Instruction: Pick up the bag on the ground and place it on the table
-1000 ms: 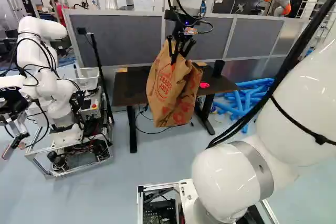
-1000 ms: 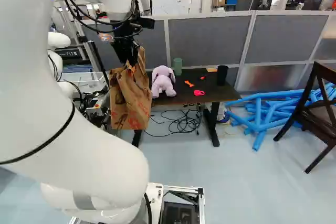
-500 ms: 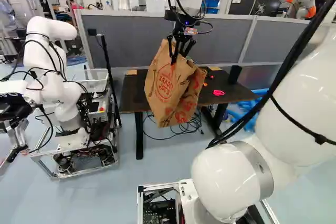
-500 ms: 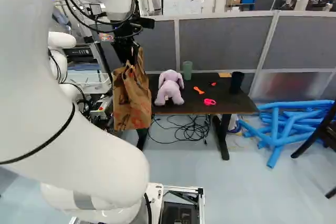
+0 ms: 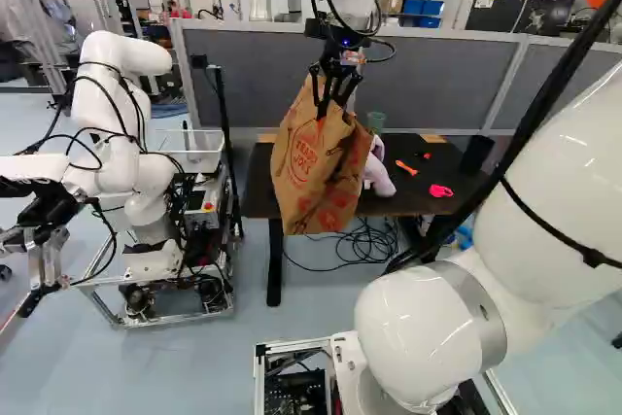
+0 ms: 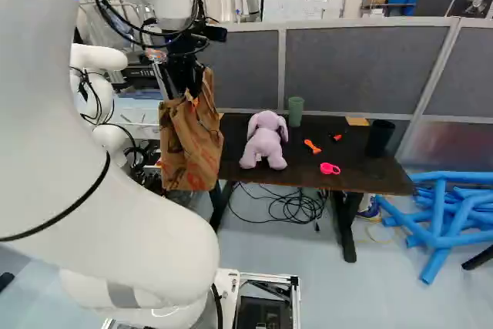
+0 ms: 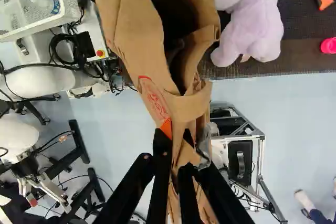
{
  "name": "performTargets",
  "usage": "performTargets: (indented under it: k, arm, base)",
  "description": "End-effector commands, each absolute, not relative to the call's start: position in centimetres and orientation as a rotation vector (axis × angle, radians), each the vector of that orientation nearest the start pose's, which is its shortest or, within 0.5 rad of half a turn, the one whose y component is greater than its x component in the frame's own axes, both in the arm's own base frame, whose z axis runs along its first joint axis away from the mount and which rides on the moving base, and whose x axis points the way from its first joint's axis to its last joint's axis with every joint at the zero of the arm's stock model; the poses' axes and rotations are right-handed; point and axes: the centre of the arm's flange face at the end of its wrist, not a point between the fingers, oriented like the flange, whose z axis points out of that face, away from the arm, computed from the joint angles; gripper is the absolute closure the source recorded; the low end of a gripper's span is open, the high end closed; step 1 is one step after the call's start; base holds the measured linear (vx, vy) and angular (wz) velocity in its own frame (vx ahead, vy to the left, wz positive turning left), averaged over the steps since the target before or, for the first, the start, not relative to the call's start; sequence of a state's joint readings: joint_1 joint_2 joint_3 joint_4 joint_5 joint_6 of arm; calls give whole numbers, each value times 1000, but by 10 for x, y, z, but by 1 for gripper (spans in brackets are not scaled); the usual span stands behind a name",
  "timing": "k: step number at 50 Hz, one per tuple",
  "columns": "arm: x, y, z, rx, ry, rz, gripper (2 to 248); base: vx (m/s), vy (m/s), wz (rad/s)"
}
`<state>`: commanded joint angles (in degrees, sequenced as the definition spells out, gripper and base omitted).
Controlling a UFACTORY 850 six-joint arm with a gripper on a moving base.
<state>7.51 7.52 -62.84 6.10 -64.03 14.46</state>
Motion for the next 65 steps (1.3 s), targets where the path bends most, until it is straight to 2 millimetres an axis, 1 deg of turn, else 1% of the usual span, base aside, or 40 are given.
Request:
performTargets:
  k: [14, 37, 65]
  arm:
    - [406, 62, 660, -3011, 246, -136, 229]
    - [406, 62, 660, -3011, 246, -136, 229]
    - [432, 62, 660, -3012, 258, -130, 229]
  base:
    - [128, 64, 196]
    - [13, 2, 4]
    - [0, 0, 0]
